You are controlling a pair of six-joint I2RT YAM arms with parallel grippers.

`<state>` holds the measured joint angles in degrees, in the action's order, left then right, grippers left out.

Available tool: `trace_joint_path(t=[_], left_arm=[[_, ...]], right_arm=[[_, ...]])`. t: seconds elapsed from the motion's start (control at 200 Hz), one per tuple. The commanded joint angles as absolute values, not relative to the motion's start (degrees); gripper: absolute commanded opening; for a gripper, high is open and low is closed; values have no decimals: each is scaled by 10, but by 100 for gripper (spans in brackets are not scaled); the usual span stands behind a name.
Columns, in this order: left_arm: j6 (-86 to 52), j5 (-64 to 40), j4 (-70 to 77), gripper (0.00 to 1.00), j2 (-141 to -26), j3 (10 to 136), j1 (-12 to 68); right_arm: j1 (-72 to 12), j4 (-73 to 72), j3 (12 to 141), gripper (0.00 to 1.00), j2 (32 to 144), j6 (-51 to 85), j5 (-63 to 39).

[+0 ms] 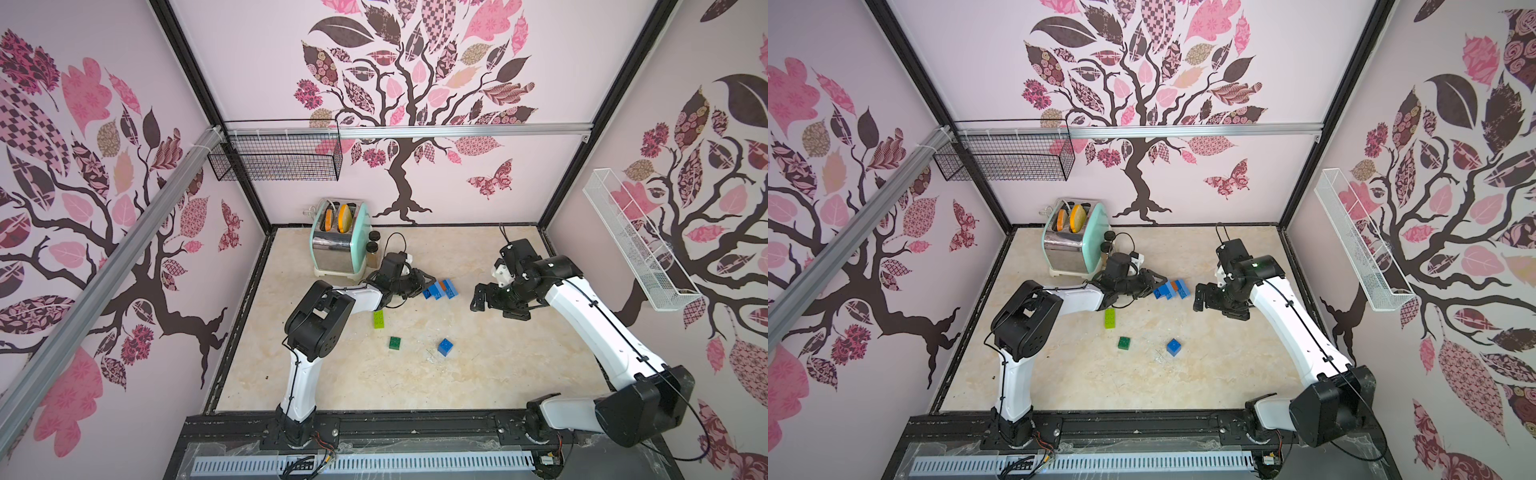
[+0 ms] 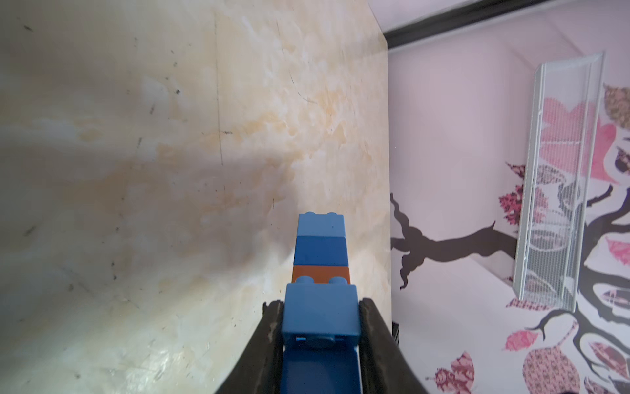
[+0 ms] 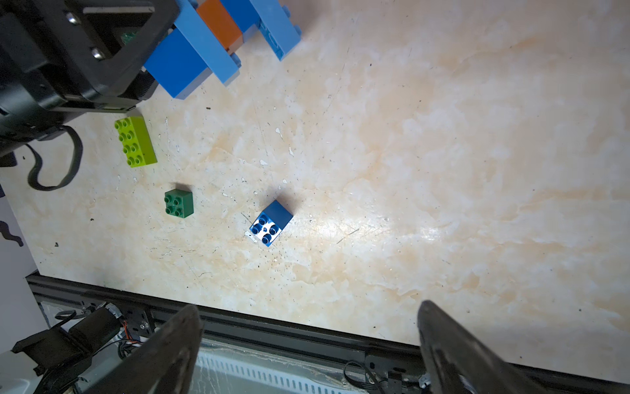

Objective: Assemble the letter f with lego
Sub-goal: Place the lego brick at the center of the board.

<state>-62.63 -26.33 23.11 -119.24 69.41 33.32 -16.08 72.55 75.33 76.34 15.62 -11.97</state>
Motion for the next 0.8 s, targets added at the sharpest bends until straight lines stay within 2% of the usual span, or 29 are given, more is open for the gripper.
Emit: trace_joint_path(t=[0.0, 0.205, 0.565, 0.795], left_arm=[[-697, -196, 349, 33, -1212, 673, 347], [-726, -95, 413, 32, -1209, 624, 379], [-755, 25, 420, 33, -1189, 561, 420], [-774, 62, 400, 40, -1180, 540, 436]], right_arm=[[-159, 718, 747, 99, 764, 157, -125], [-159, 712, 733, 99, 766, 156, -127], [-159, 707, 725, 99, 770, 156, -131], [-159, 702, 717, 99, 772, 157, -135]])
